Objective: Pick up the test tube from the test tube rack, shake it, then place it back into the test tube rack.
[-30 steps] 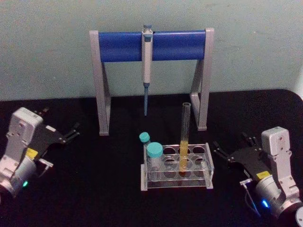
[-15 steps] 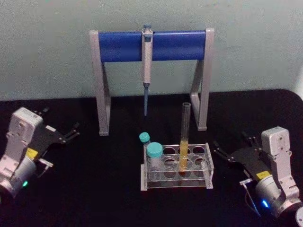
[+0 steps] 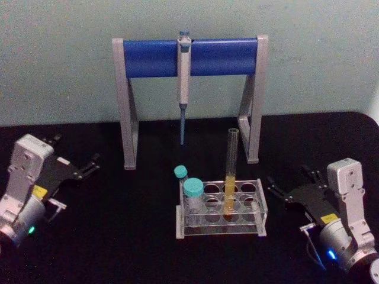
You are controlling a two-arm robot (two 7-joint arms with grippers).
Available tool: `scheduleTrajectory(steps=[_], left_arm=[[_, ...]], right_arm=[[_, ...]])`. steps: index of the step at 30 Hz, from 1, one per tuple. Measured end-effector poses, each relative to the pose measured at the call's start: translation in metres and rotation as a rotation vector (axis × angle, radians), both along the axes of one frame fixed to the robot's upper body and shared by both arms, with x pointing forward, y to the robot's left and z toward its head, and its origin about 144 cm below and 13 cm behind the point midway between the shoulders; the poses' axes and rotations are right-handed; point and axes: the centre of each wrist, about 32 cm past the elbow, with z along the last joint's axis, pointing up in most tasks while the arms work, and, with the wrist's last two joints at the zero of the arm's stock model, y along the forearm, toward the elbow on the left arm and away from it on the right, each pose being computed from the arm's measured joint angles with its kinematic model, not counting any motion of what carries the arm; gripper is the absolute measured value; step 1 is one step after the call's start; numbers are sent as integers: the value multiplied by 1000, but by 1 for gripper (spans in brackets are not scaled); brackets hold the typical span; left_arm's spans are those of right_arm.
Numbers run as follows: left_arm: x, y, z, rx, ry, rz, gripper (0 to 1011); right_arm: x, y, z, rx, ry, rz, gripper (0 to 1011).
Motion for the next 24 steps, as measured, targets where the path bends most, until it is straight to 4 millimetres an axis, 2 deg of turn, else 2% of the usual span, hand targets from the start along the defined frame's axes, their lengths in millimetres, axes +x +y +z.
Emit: scheduleTrajectory(steps=[24], left_arm=[[0,0,0,0,0,0,1010]], right_arm=[[0,0,0,1,0,0,1000]])
